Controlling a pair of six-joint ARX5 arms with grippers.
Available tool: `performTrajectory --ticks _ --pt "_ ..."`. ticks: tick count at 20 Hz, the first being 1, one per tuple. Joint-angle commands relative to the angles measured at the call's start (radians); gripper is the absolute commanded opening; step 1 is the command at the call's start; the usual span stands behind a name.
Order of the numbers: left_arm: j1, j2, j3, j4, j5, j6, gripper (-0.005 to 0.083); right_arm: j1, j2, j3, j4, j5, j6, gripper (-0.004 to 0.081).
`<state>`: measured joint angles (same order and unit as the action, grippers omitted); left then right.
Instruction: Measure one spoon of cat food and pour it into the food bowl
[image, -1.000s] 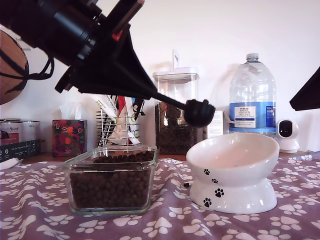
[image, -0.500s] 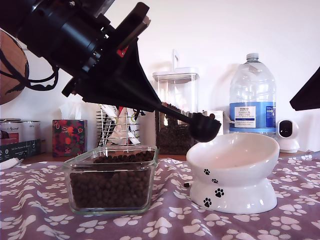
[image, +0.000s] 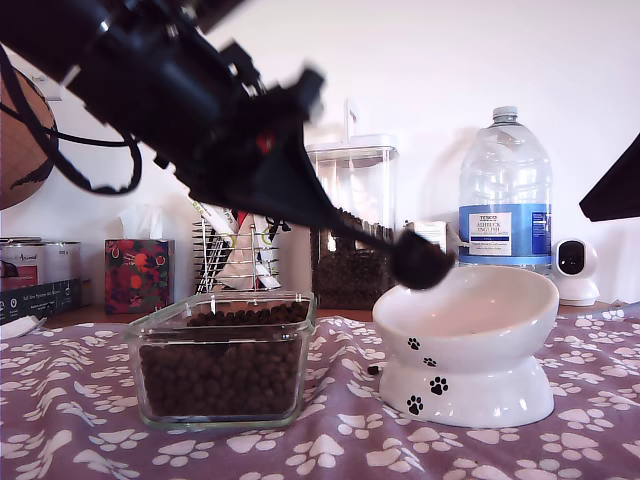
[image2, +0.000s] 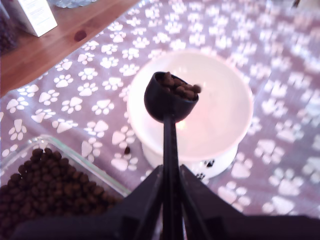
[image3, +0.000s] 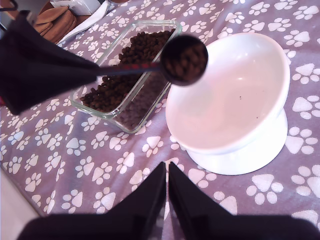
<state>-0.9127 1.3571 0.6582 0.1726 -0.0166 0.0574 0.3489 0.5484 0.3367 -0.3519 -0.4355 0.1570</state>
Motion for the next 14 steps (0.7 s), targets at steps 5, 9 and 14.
performTrajectory --ticks 5,9,14 --pt "-0.058 0.012 0.007 0.067 -0.110 0.253 -0.0020 0.004 0.005 0.006 0.010 0.000 0.000 -0.0012" --pt "-0.069 0.012 0.007 0.095 -0.136 0.348 -0.0020 0.004 0.005 0.006 0.010 0.000 0.000 -0.0012" --pt "-0.070 0.012 0.007 0.115 -0.150 0.493 -0.0020 0.004 0.005 0.006 0.010 -0.002 0.001 -0.0012"
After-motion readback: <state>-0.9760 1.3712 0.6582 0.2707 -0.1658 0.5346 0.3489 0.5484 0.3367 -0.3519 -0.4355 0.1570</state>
